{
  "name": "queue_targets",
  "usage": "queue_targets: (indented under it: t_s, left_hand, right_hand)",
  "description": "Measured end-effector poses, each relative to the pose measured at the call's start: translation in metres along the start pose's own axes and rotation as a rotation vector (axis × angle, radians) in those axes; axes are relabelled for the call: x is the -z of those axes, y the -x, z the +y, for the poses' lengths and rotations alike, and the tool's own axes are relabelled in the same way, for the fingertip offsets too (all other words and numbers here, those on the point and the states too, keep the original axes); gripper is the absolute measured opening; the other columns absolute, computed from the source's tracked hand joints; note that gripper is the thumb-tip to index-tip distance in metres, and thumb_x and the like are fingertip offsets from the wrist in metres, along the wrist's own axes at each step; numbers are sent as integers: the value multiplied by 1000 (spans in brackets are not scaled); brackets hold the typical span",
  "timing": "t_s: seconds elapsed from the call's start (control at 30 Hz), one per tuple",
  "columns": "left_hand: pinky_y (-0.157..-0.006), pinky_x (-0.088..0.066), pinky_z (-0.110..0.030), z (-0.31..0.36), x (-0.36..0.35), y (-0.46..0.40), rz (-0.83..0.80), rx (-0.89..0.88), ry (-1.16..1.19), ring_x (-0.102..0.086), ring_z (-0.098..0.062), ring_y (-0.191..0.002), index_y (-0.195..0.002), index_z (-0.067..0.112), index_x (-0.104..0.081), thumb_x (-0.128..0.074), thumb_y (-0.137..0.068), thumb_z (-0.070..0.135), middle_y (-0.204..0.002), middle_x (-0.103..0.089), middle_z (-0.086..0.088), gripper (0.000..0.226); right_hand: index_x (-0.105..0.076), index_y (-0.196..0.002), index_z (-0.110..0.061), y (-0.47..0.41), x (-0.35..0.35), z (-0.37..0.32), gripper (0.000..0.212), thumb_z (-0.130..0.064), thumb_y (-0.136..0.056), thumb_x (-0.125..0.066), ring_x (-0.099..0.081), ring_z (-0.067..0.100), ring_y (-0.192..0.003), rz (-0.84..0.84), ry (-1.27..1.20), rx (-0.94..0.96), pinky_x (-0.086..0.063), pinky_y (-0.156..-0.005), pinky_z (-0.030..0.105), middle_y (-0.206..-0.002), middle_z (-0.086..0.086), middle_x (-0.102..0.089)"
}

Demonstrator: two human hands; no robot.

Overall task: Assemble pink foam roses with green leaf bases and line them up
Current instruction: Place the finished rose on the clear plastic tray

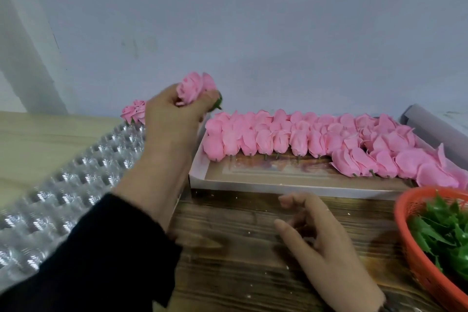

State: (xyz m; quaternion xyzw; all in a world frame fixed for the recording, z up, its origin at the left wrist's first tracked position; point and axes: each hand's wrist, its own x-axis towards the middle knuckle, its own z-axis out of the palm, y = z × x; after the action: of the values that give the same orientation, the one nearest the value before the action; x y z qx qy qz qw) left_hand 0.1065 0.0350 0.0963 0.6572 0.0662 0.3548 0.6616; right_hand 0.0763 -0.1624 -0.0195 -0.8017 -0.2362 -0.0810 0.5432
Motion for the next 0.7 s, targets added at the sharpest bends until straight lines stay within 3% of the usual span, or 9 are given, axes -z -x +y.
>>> queue_targets:
  t_s: [0.1, 0.2, 0.3, 0.4, 0.5, 0.53, 0.6, 0.63, 0.7]
  left_hand:
    - [-60, -43, -19, -9, 13, -46, 53, -13, -127, -55, -19, -71, -72, 16, -63, -72, -75, 4, -75, -62, -7, 15]
    - [-64, -41, -26, -34, 28, -79, 100, 22, -268, -49, -19, -69, -66, 19, -57, -73, -77, 7, -77, -57, -12, 22]
    - [-44, -40, -12, -61, 38, -101, 144, 26, -376, -48, -9, -49, -62, 22, -54, -72, -78, 9, -64, -55, -2, 28]
    - [-35, -36, -12, -82, 42, -119, 155, 55, -454, -46, -2, -37, -60, 22, -52, -71, -79, 11, -53, -55, 3, 29]
    - [-51, -43, -22, -98, 40, -134, 156, 71, -553, -50, -17, -53, -69, 12, -59, -71, -78, 9, -61, -57, -7, 15]
    - [-57, -43, -25, -102, 38, -138, 154, 61, -593, -52, -20, -58, -75, 6, -63, -72, -78, 9, -67, -58, -13, 10]
    - [-51, -43, -22, -111, 35, -144, 125, 42, -668, -54, -17, -51, -75, 5, -62, -71, -78, 10, -68, -59, -14, 11]
    - [-48, -42, -21, -116, 34, -146, 113, 38, -709, -55, -15, -49, -74, 6, -60, -71, -78, 11, -66, -59, -12, 13]
    - [-60, -47, -28, -123, 32, -147, 101, 42, -779, -64, -28, -68, -88, -1, -63, -72, -79, 16, -79, -64, -16, 21]
  right_hand:
    - [-51, -97, -49, -1, 1, 0, 35, -29, -75, -69, -57, 11, -69, -33, 68, -25, -43, -61, 12, -90, -11, -60]
    - [-47, -98, -53, -3, 0, 0, 43, -30, -73, -73, -57, 11, -63, -65, 102, -59, -44, -63, 15, -86, -11, -62]
    - [-46, -99, -53, -6, -3, 1, 44, -40, -62, -67, -58, 7, -60, -61, 121, -99, -43, -59, 12, -79, -16, -62]
    - [-50, -92, -55, -8, -6, 2, 43, -39, -55, -65, -58, 6, -58, -2, 97, -175, -41, -58, 6, -76, -15, -63]
    - [-53, -88, -56, -10, -7, 3, 42, -33, -58, -70, -57, 5, -59, -66, 66, -238, -42, -61, 6, -76, -9, -63]
    - [-58, -82, -53, -11, -7, 3, 40, -23, -62, -75, -55, 5, -56, -92, -1, -294, -42, -60, 7, -69, -3, -62]
    - [-66, -71, -40, -15, -3, 5, 38, -2, -73, -71, -53, 2, -52, -139, -144, -429, -43, -59, 8, -55, 1, -57]
    - [-68, -69, -32, -14, -2, 5, 32, -2, -79, -66, -54, 1, -51, -161, -192, -460, -43, -58, 8, -53, -1, -57]
    - [-68, -64, -24, -15, -4, 1, 30, -9, -86, -55, -55, -1, -54, -195, -217, -540, -41, -58, 9, -54, -6, -58]
